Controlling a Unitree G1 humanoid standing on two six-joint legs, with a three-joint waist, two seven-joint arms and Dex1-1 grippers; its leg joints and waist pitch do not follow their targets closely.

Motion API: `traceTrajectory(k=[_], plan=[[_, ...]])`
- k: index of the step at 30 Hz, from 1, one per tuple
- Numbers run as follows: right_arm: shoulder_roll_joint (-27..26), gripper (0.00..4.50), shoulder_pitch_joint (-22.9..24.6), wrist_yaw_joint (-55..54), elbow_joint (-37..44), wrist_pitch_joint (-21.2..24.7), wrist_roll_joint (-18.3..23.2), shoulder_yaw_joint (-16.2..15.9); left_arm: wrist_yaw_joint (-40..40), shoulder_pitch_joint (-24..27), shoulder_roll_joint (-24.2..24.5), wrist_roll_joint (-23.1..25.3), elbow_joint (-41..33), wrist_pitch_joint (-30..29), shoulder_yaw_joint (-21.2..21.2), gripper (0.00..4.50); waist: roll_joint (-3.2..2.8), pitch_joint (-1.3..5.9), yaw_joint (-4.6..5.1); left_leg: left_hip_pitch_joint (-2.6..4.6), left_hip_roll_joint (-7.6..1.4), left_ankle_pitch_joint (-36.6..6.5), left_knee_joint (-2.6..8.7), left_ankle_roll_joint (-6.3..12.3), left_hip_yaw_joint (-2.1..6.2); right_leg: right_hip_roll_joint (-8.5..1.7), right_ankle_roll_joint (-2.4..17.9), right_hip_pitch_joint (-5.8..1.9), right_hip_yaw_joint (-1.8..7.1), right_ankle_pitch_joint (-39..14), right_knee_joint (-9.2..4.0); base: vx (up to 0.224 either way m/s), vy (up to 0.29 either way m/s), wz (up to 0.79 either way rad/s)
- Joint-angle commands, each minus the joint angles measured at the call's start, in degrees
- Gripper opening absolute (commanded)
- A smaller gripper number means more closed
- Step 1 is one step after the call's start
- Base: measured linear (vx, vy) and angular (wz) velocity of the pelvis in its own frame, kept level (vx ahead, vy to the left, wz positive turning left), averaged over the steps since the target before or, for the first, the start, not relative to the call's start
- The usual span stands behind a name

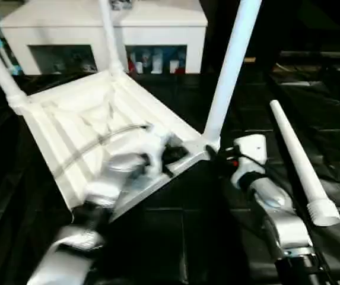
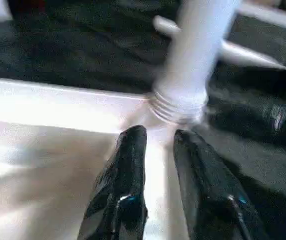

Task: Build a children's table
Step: Rotate leg to tighten, then rotate table base

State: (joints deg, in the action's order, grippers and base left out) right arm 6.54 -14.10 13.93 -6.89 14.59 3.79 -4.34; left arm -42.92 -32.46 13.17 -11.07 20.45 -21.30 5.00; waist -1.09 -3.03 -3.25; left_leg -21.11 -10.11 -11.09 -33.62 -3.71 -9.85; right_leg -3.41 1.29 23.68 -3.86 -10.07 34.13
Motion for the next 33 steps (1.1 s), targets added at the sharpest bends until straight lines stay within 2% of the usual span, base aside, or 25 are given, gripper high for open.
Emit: traceTrajectory(k=[1,2,3,4,5,6,7,8,9,11,12,13,14,16,17,19,20,22,24,28,33], plan=[[0.41,3.85,-0.52,0.45,1.39,2.71,-0.83,-0.9,-1.05,1.04,2.48,-1.61,-4.25,-2.69,-2.44,1.16,0.29,4.1,-0.18,0.33,-2.89,-2.7,3.34,5.93,0.78,-4.6,13.56,-3.63,3.01,-1.99,-2.54,0.0,0.0,0.0],[0.76,3.85,-0.48,1.14,1.06,4.09,-1.28,-1.69,-0.78,2.31,7.23,-1.51,-7.57,-4.27,-5.51,1.16,0.5,3.89,-0.14,0.32,-2.88,-3.72,3.44,5.77,0.73,-4.61,13.43,-3.64,2.97,-2.92,-2.62,0.0,0.0,0.0],[0.76,3.85,-0.48,1.14,1.06,4.09,-1.28,-1.69,-0.78,2.31,7.23,-1.51,-7.57,-4.27,-5.51,1.16,0.3,3.88,-0.18,0.37,-2.87,-4.1,3.48,5.38,0.77,-4.58,13.28,-3.6,2.97,-3.63,-2.59,0.0,0.0,0.0],[1.08,3.85,-0.37,1.43,0.95,4.62,-1.74,-2.19,-0.75,3.09,9.69,-0.97,-8.65,-4.57,-6.81,1.16,0.47,3.73,0.06,0.28,-2.79,-4.66,3.59,5.12,0.7,-4.46,12.94,-3.62,2.98,-4.54,-2.8,0.0,0.0,0.0],[1.4,3.85,0.13,1.58,1.24,5.2,-2.3,-2.6,-1.2,5.57,15.19,1.03,-10.93,-4.63,-8.86,1.16,0.59,3.62,0.06,0.46,-2.84,-5.79,3.68,4.13,0.75,-4.47,12.28,-3.59,3.0,-6.24,-2.92,0.0,0.0,0.0],[1.4,3.85,0.13,1.58,1.24,5.2,-2.3,-2.6,-1.2,5.57,15.19,1.03,-10.93,-4.63,-8.86,1.16,0.36,3.42,0.44,0.26,-2.83,-6.93,3.98,3.25,0.88,-4.45,11.35,-3.65,3.04,-8.33,-2.99,0.0,0.0,0.0],[1.48,3.85,0.49,1.68,1.61,5.11,-2.33,-2.68,-0.92,7.27,18.6,2.28,-11.78,-4.83,-10.85,1.16,0.26,3.33,0.44,0.63,-2.74,-7.8,3.91,2.77,0.73,-4.3,10.88,-3.31,3.04,-9.57,-3.29,0.0,0.0,0.0],[1.52,3.85,0.66,1.72,1.83,5.13,-2.27,-2.72,-0.72,8.07,20.0,2.63,-12.37,-5.15,-11.69,1.16,0.2,3.43,0.59,0.68,-2.94,-8.05,4.01,2.0,0.9,-4.42,10.73,-3.42,3.13,-9.62,-3.0,0.0,0.0,0.0],[1.52,3.85,0.93,1.28,2.29,5.29,-1.97,-2.55,0.75,9.82,23.04,3.19,-13.29,-6.62,-14.31,1.16,0.19,3.33,0.6,0.9,-2.9,-8.17,4.03,1.62,0.77,-4.22,10.64,-3.17,3.15,-9.4,-3.17,0.0,0.0,0.0],[1.46,3.85,0.97,0.78,2.35,5.27,-1.91,-2.23,1.62,10.46,24.31,3.38,-13.15,-7.27,-15.91,1.16,0.11,3.36,0.54,0.95,-2.87,-8.13,4.01,1.31,0.76,-4.24,10.98,-3.11,3.23,-8.41,-2.95,0.0,0.0,0.0],[1.37,3.85,0.88,0.17,2.27,5.52,-1.81,-1.76,3.27,11.3,26.1,4.24,-12.31,-8.14,-17.27,1.16,0.29,3.26,0.37,1.23,-2.92,-8.87,4.06,1.1,0.66,-4.15,11.0,-2.88,3.26,-8.84,-3.13,0.0,0.0,0.0],[1.35,3.85,0.86,0.01,2.25,5.61,-1.8,-1.62,3.76,11.55,26.61,4.47,-12.08,-8.39,-17.6,1.16,0.17,3.26,0.17,1.3,-2.9,-9.13,4.05,0.88,0.68,-4.2,11.04,-2.83,3.3,-8.9,-3.01,0.0,0.0,0.0],[1.42,3.85,0.77,-0.27,2.16,5.99,-2.0,-1.39,5.63,12.72,28.58,5.41,-11.21,-9.63,-18.48,1.16,0.43,3.19,0.16,1.08,-2.91,-9.8,4.19,0.6,0.75,-4.22,10.74,-3.0,3.31,-9.39,-2.96,0.0,0.0,0.0],[1.52,3.85,0.73,-0.1,2.07,6.41,-2.13,-1.52,6.55,13.62,29.71,6.22,-10.71,-10.86,-18.4,1.16,0.38,3.12,0.19,1.12,-2.81,-10.86,4.38,0.1,0.91,-4.22,9.82,-3.01,3.31,-11.03,-3.11,0.0,0.0,0.0],[1.69,3.85,0.89,0.43,2.11,6.94,-2.53,-2.23,6.27,16.18,31.57,7.96,-10.54,-12.4,-16.7,1.16,0.31,3.18,0.12,1.34,-2.87,-11.21,4.35,-0.21,0.89,-4.3,9.69,-2.88,3.38,-11.43,-3.28,0.0,0.0,0.0],[1.8,3.85,1.07,0.74,2.23,7.09,-2.91,-2.8,5.31,18.02,32.16,8.73,-11.22,-13.42,-15.37,1.16,0.33,3.08,0.22,1.15,-2.9,-11.93,4.53,-0.42,1.0,-4.33,9.41,-2.95,3.44,-11.96,-3.24,0.0,0.0,0.0],[1.79,3.85,1.28,0.83,2.35,7.11,-3.17,-3.13,4.49,19.33,32.3,8.99,-11.75,-14.52,-14.34,1.16,0.27,3.19,0.06,1.38,-2.93,-11.64,4.43,-0.45,0.94,-4.36,9.78,-2.76,3.53,-10.96,-3.24,0.0,0.0,0.0],[1.5,3.85,1.43,0.52,2.39,7.22,-3.12,-3.11,3.44,20.69,32.48,9.31,-12.12,-15.63,-12.7,1.16,0.05,3.2,-0.02,1.32,-2.87,-11.72,4.44,-0.6,0.94,-4.33,10.13,-2.73,3.55,-10.05,-3.2,0.0,0.0,0.0],[1.25,3.85,1.54,0.23,2.4,7.24,-3.14,-3.21,3.59,22.04,32.68,10.4,-12.47,-16.26,-10.92,1.16,0.21,3.24,-0.06,1.3,-2.85,-11.98,4.45,-0.67,0.96,-4.3,10.32,-2.85,3.55,-9.47,-3.14,0.0,0.0,0.0],[1.2,3.85,1.8,-0.25,2.71,7.88,-3.25,-3.32,2.89,23.11,32.36,9.4,-14.47,-17.73,-9.06,1.16,0.26,3.2,-0.03,1.22,-2.79,-12.53,4.42,-0.67,1.02,-4.4,10.48,-3.02,3.56,-10.18,-3.22,0.0,0.0,0.0],[1.32,3.85,1.62,-0.11,1.34,8.59,-3.99,-4.28,-0.72,24.2,29.05,5.97,-19.25,-19.07,-6.06,1.16,0.27,2.97,0.01,1.47,-2.85,-15.22,4.57,-1.37,1.12,-4.44,9.91,-2.92,3.58,-14.56,-3.64,0.0,0.0,0.0]])
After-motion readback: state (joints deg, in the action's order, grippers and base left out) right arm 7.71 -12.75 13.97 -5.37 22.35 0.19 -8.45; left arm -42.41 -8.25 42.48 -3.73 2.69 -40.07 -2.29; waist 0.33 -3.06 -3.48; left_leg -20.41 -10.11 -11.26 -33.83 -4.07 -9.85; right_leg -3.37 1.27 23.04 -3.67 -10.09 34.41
